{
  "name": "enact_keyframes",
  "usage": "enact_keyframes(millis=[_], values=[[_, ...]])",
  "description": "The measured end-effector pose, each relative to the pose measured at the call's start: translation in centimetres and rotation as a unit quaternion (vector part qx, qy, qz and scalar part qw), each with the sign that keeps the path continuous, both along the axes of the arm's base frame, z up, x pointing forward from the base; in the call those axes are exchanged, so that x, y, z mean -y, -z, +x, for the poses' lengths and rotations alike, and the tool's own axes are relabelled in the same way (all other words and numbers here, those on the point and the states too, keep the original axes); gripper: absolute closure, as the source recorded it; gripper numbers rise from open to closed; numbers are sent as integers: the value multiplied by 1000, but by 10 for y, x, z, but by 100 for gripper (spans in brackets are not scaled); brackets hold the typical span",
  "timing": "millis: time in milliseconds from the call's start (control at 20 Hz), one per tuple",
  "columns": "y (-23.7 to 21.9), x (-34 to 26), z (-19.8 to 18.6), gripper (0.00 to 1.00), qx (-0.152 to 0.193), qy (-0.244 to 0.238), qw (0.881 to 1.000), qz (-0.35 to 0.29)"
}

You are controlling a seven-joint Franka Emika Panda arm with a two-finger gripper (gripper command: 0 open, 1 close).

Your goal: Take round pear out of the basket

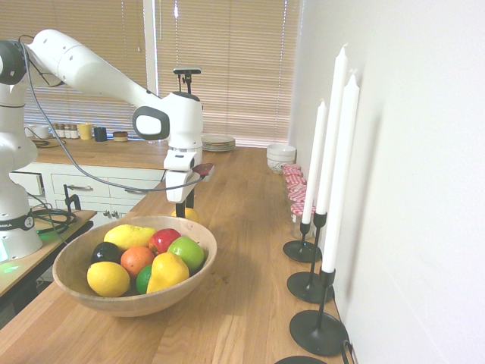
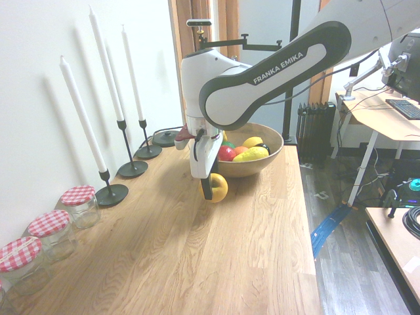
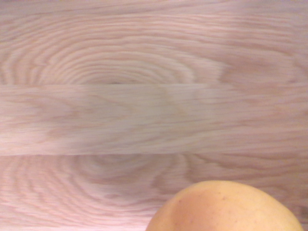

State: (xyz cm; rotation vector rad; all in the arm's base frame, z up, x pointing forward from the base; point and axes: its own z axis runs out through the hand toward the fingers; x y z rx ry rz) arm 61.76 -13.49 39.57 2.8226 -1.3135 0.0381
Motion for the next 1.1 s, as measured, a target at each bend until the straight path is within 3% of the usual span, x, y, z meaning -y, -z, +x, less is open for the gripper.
enact_keyframes(millis=[800, 850, 1100], values=[[24, -29, 6, 100, -15, -11, 1000, 3], [25, -29, 6, 0, -15, -11, 1000, 3], [29, -30, 4, 0, -15, -10, 1000, 3]])
